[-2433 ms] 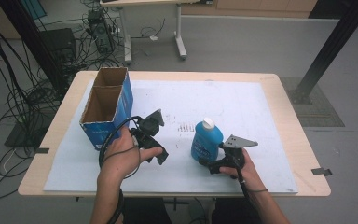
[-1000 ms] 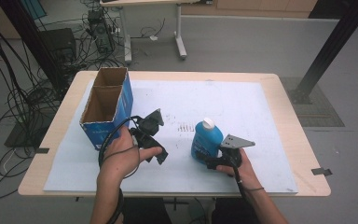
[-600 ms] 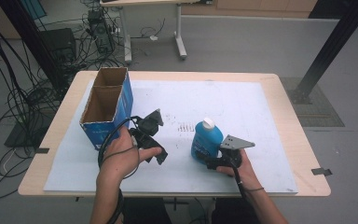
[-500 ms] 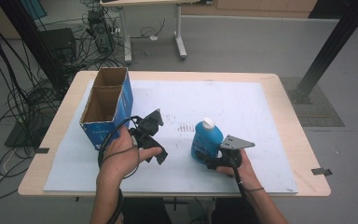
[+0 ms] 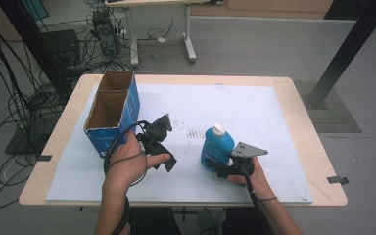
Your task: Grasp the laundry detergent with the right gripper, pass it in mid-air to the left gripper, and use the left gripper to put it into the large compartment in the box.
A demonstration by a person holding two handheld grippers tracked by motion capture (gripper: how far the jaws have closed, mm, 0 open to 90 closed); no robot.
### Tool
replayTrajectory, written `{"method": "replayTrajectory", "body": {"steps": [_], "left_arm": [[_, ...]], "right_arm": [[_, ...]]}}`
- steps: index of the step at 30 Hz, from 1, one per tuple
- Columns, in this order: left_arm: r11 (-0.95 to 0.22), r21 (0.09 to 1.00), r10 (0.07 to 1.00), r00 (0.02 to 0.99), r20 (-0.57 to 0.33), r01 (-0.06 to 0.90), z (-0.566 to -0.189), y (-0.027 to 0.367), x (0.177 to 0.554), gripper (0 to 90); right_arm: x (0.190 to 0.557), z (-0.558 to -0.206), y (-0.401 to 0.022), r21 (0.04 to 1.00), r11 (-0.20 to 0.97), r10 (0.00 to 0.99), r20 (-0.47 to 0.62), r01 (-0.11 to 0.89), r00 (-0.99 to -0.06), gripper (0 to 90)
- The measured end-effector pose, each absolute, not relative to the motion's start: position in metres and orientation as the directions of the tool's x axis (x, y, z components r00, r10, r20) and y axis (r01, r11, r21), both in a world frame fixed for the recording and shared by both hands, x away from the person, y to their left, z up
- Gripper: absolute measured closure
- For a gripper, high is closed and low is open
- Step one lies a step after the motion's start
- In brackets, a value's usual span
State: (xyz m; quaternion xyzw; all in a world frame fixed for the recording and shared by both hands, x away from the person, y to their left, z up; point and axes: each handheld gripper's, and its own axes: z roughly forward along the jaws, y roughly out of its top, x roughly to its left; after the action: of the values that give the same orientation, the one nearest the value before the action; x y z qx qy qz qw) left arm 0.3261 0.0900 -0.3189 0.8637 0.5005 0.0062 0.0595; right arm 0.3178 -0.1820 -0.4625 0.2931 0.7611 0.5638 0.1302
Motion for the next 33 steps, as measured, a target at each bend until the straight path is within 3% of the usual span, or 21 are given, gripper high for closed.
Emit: {"method": "replayTrajectory", "body": {"steps": [33], "left_arm": [[-0.483, 0.104, 0.871, 0.490, -0.048, 0.869, -0.3191, 0.0912, 0.3286, 8.2]], "right_arm": [[0.3167, -0.4628, -0.1810, 0.937, 0.194, 0.600, 0.119, 0.289, -0.791, 37.3]]}}
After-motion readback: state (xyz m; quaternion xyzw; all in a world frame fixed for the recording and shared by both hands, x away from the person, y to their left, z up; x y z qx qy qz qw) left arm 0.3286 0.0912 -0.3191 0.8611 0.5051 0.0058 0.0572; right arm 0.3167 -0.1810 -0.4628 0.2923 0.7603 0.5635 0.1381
